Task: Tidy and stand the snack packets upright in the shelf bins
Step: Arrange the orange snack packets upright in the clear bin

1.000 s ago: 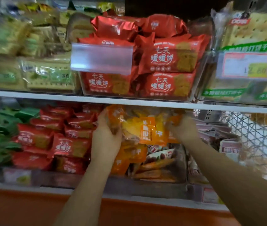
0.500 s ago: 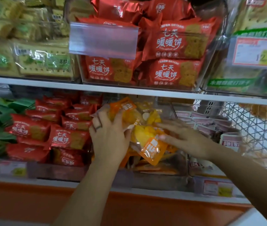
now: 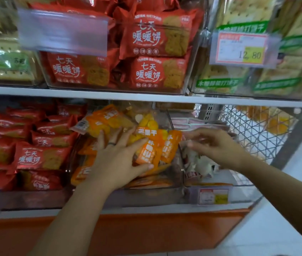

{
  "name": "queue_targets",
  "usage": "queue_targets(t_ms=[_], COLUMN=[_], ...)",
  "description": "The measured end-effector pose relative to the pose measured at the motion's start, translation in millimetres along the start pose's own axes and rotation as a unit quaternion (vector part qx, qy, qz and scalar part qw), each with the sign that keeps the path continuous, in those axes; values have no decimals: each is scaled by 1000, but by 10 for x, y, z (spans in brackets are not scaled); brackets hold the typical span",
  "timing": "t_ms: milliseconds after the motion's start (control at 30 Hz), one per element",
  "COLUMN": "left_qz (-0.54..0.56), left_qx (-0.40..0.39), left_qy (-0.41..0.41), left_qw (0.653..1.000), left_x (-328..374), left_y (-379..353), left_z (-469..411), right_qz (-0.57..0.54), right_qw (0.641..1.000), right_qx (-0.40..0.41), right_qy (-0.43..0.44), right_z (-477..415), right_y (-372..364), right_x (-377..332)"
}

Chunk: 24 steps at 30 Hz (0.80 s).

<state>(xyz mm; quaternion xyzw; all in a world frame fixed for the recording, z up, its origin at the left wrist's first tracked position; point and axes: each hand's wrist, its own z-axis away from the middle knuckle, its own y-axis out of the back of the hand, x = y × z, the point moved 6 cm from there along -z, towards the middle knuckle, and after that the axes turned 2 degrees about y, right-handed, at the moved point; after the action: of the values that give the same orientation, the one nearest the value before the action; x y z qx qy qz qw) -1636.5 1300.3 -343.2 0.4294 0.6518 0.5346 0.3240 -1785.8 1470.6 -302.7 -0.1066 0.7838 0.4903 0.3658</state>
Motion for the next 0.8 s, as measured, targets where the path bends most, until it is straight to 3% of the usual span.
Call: queue_targets(t_ms=[33, 100, 167, 233, 400, 567, 667, 800], left_qz=[-2, 2, 8, 11, 5, 7, 1, -6], left_qx=[2, 3, 8, 7, 3, 8, 6, 8], left_qy=[0, 5, 8, 10, 15, 13, 16, 12], left_qw=[1000, 1000, 1000, 1000, 1000, 1000, 1000, 1000], left_x=[21, 30, 28, 45, 62, 68, 57, 40], left_y=[-1, -1, -6, -7, -11, 9, -2, -32], left_z=[-3, -5, -1, 12, 21, 27, 32, 23], right_qz=[12, 103, 204, 240, 190, 69, 83, 118], right_qw=[1000, 983, 925, 885, 882, 850, 835, 859], right_qx=[-19, -142, -300, -369, -383, -437, -452, -425], right_qy=[-13, -54, -110, -151, -198, -287, -302, -259], right_z=[153, 398, 594, 665, 552, 520, 514, 496], right_y=[62, -16, -187, -255, -243, -393, -464, -309], right_x=[29, 122, 326, 451, 585, 615, 650, 633])
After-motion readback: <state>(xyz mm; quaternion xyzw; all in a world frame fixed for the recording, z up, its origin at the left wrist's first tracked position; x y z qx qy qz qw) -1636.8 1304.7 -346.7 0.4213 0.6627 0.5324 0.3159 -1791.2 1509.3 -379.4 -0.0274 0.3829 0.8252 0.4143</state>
